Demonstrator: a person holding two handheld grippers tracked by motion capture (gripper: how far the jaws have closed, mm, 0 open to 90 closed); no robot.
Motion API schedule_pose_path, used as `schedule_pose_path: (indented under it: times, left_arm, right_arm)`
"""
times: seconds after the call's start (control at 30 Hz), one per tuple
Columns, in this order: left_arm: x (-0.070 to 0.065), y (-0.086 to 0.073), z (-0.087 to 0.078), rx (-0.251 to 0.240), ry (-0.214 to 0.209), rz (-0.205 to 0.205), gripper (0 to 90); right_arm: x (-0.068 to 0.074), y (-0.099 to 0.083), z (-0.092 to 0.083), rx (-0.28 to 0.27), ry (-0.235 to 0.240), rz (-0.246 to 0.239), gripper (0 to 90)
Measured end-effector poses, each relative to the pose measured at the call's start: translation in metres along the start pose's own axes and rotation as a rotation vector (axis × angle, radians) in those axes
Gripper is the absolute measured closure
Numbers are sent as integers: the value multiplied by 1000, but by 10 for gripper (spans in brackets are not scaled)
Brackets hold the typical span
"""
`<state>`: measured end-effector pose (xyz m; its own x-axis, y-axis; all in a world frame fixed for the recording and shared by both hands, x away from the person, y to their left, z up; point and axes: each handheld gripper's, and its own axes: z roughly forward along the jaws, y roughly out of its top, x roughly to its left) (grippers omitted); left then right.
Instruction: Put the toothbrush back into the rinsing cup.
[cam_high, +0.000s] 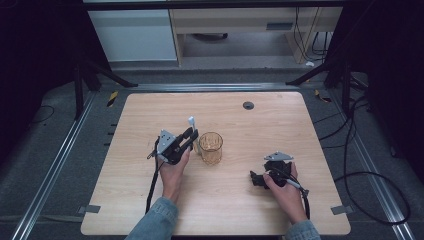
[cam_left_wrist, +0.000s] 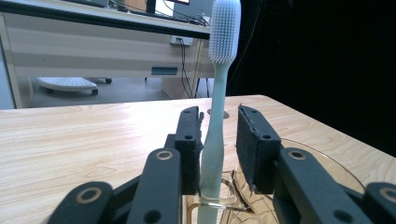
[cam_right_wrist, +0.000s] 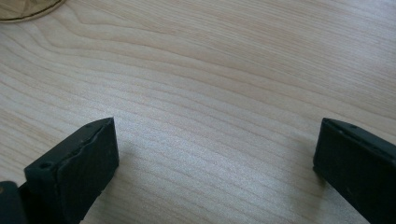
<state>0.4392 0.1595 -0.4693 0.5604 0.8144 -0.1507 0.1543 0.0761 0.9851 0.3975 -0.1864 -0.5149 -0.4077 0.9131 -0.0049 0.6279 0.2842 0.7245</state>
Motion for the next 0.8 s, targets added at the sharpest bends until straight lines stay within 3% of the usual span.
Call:
schedule_pose_path:
  times: [0.27,0.8]
  left_arm:
    - [0,6,-4,11,-2,14,611]
    - [1,17,-18,91,-11,82,416]
  right_arm:
    - [0,0,0,0,2,-1,4]
    - [0,0,0,0,2,0,4]
